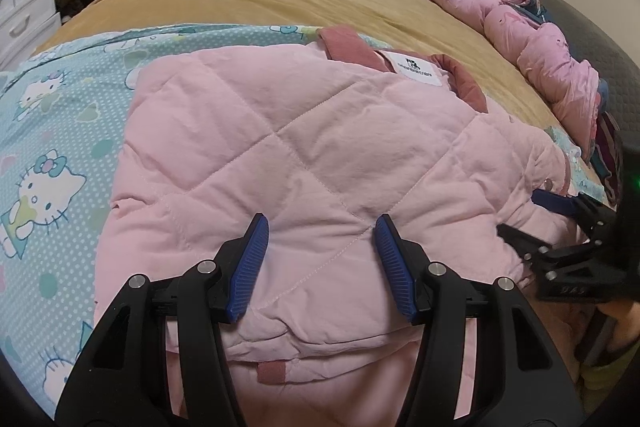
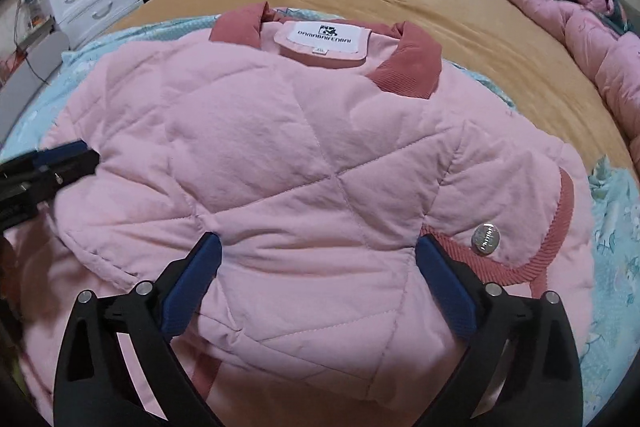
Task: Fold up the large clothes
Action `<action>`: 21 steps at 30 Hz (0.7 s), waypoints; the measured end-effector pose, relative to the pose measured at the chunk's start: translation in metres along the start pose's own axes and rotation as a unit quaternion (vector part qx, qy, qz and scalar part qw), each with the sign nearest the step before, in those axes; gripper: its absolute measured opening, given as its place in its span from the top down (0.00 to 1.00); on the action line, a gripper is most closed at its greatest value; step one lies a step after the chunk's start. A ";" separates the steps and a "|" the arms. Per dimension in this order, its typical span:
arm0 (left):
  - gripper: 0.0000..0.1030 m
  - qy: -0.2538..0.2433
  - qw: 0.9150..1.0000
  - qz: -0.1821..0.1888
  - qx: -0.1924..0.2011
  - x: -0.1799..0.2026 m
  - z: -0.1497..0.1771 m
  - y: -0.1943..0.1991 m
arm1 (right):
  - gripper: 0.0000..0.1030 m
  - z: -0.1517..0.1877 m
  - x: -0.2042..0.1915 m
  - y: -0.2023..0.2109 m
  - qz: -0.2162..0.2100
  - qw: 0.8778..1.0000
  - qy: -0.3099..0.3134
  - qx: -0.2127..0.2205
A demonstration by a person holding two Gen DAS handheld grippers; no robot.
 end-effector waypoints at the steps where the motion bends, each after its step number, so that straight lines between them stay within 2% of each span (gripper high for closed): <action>1: 0.53 -0.001 1.000 -0.002 0.000 0.000 0.000 -0.001 | 0.04 0.001 0.000 -0.001 0.005 1.000 0.000 0.002; 8: 0.53 -0.001 1.000 -0.001 -0.003 0.001 0.000 0.004 | 0.05 -0.001 0.001 0.010 -0.001 1.000 -0.018 0.002; 13: 0.51 0.002 1.000 0.003 -0.001 0.003 -0.002 0.010 | 0.04 0.001 0.009 0.033 -0.040 0.997 -0.059 0.019; 15: 0.37 0.000 1.000 0.007 0.001 0.005 -0.003 0.013 | 0.04 0.002 0.011 0.039 -0.049 0.996 -0.067 0.021; 21: 0.25 -0.004 1.000 0.005 0.007 0.010 -0.006 0.022 | 0.04 0.005 0.018 0.056 -0.070 0.992 -0.098 0.037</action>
Point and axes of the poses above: each gripper's, at about its wrist camera, not at the fingertips, and y roughly against the way its jaws point, x to its right, z to its underside, the point moved 7 cm from there along -y, roughly the way its jaws point, and after that the axes turned 4 degrees about -y, right-handed, at the moved point
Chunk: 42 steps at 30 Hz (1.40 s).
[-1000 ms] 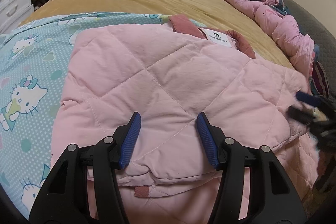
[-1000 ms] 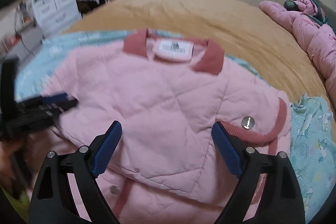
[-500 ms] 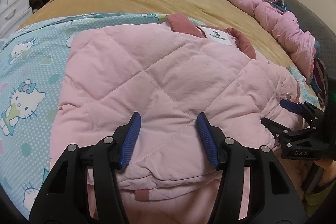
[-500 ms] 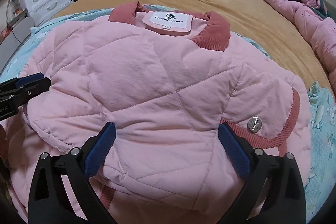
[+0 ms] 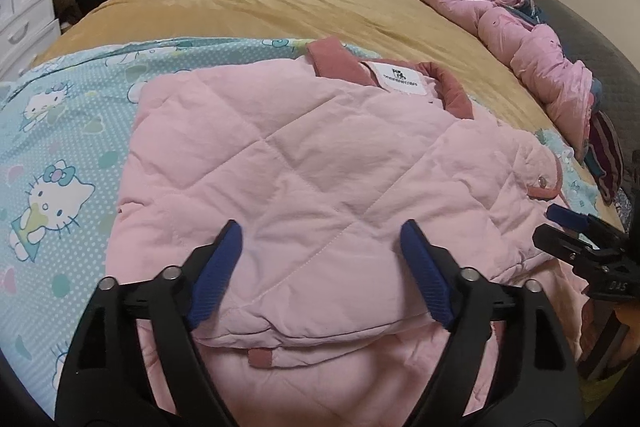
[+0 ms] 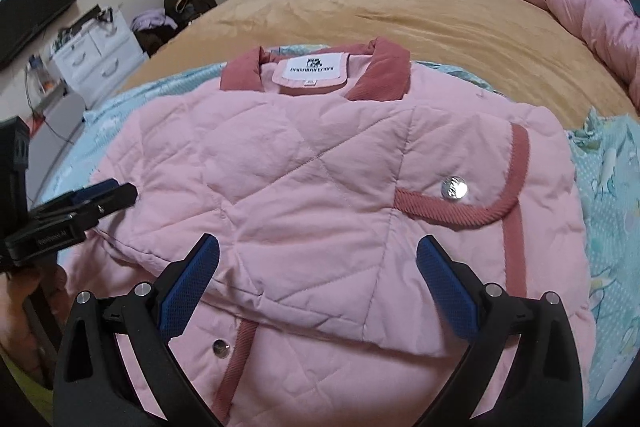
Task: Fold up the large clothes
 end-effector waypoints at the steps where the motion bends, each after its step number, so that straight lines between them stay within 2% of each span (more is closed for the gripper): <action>1: 0.25 0.000 1.000 0.000 0.000 0.001 0.000 0.002 | 0.04 0.000 0.001 0.003 -0.002 1.000 -0.004 0.003; 2: 0.24 -0.003 1.000 -0.002 0.001 0.002 -0.001 0.004 | 0.04 0.001 0.001 0.006 -0.004 1.000 -0.009 0.006; 5: 0.09 -0.006 1.000 -0.007 0.008 0.004 -0.004 0.010 | 0.04 0.001 0.004 0.013 -0.011 1.000 -0.022 0.014; 9: 0.09 -0.010 1.000 -0.023 0.012 0.004 -0.008 0.016 | 0.04 0.001 0.007 0.023 -0.013 0.999 -0.030 0.022; 16: 0.09 -0.012 1.000 -0.027 0.006 0.008 -0.007 0.021 | 0.04 -0.002 0.012 0.036 -0.021 0.998 -0.049 0.033; 27: 0.09 -0.013 0.999 -0.036 0.014 0.010 -0.006 0.039 | 0.04 -0.003 0.005 0.060 -0.026 0.998 -0.045 0.047; 42: 0.09 -0.029 0.997 -0.032 0.069 0.034 -0.013 0.089 | 0.04 -0.010 -0.007 0.116 -0.038 0.995 -0.037 0.085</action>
Point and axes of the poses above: each gripper's, at about its wrist camera, not at the fingertips, and y roughly against the way its jaws point, x to its right, z to its underside, the point moved 7 cm from there along -y, roughly the way its jaws point, and after that the axes turned 4 degrees about -y, right-handed, at the moved point
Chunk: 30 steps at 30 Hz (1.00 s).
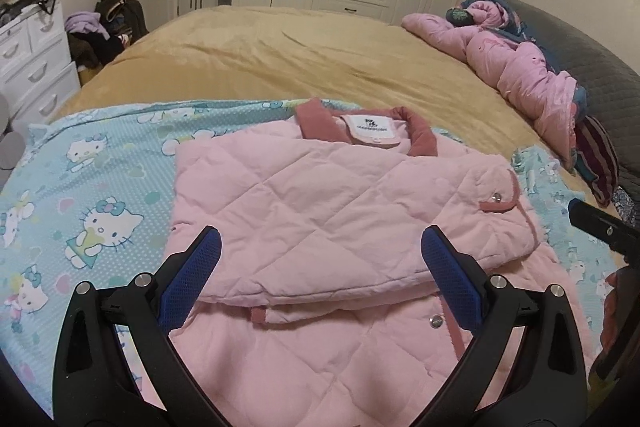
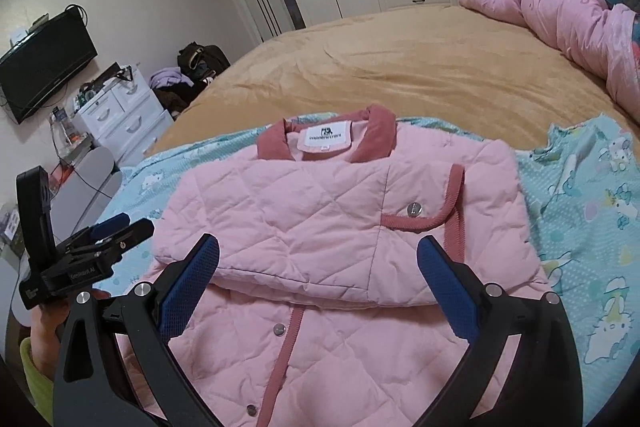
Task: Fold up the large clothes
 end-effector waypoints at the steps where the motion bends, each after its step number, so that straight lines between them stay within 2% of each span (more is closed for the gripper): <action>1: 0.09 0.000 1.000 0.000 0.002 0.001 0.000 0.003 | 0.04 -0.001 0.000 0.003 0.000 1.000 0.000 0.002; 15: 0.09 -0.008 0.999 -0.014 0.032 0.017 0.012 0.053 | 0.04 -0.006 -0.004 0.060 -0.023 0.999 0.001 0.049; 30: 0.09 -0.016 0.998 -0.027 0.048 0.035 0.038 0.100 | 0.04 0.014 -0.010 0.106 -0.039 0.997 0.014 0.064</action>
Point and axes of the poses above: each gripper's, at about its wrist camera, not at the fingertips, and y roughly against the way its jaws point, x to its right, z to its underside, the point moved 7 cm from there along -y, roughly the way its jaws point, and after that the axes turned 4 degrees about -y, right-handed, at the moved point
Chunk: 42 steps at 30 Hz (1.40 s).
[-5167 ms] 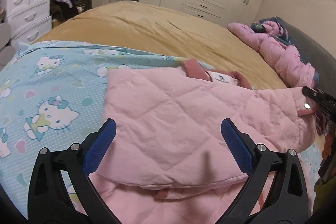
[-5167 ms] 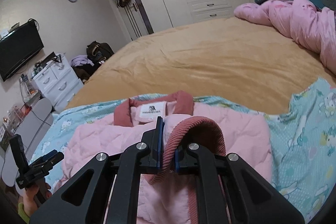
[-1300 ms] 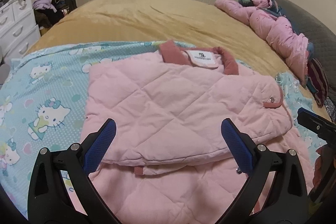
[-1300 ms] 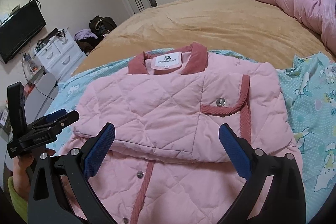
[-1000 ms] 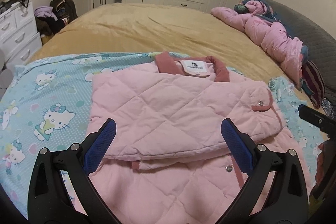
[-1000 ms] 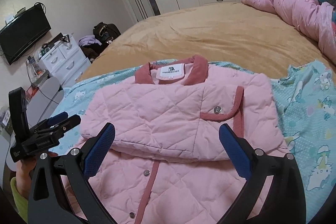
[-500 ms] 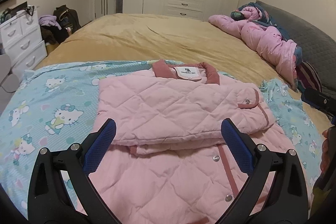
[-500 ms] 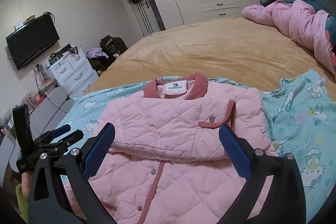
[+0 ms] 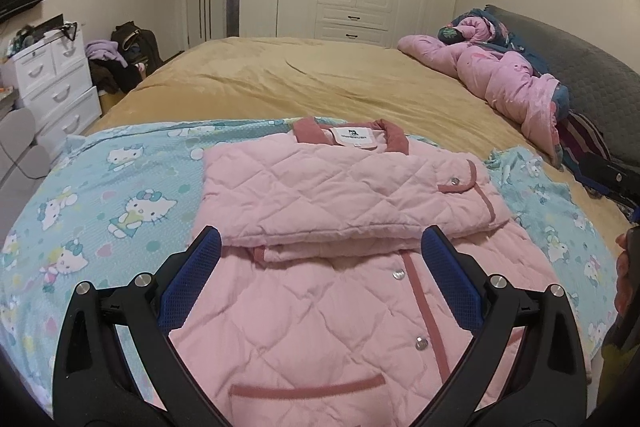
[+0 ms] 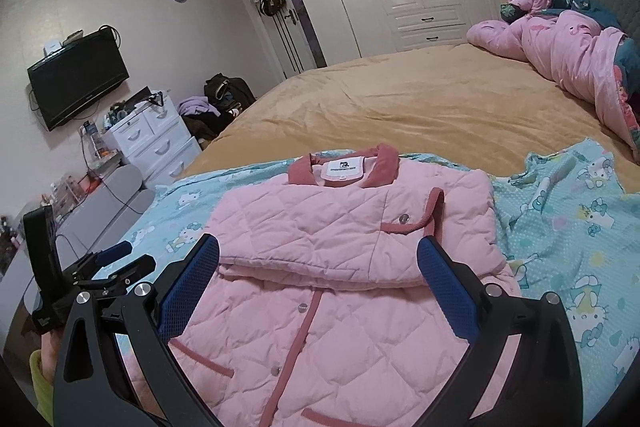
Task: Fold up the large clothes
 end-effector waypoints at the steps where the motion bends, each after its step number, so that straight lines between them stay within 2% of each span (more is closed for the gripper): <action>1: 0.09 0.000 1.000 0.001 0.000 0.002 0.002 0.003 | 0.04 0.001 0.000 0.002 0.000 1.000 0.001 0.001; 12: 0.09 0.000 1.000 -0.001 -0.001 0.017 0.034 0.026 | 0.04 0.026 -0.006 0.026 -0.012 1.000 0.016 -0.005; 24: 0.09 -0.013 1.000 -0.004 -0.018 0.027 0.068 0.041 | 0.04 0.058 -0.003 0.040 -0.016 0.999 0.021 -0.026; 35: 0.09 -0.013 0.999 -0.018 -0.037 0.017 0.098 0.049 | 0.04 0.094 0.010 0.041 -0.007 0.998 0.021 -0.063; 42: 0.09 -0.003 0.999 -0.027 -0.047 0.005 0.112 0.054 | 0.04 0.108 0.017 0.047 -0.004 0.997 0.025 -0.067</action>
Point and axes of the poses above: each gripper's, at about its wrist camera, not at the fingertips, and y roughly against the way its jaws point, x to its right, z to its underside, the point moved 7 cm from there along -y, roughly the way its jaws point, and after that the axes turned 4 degrees about -y, right-handed, at the moved point
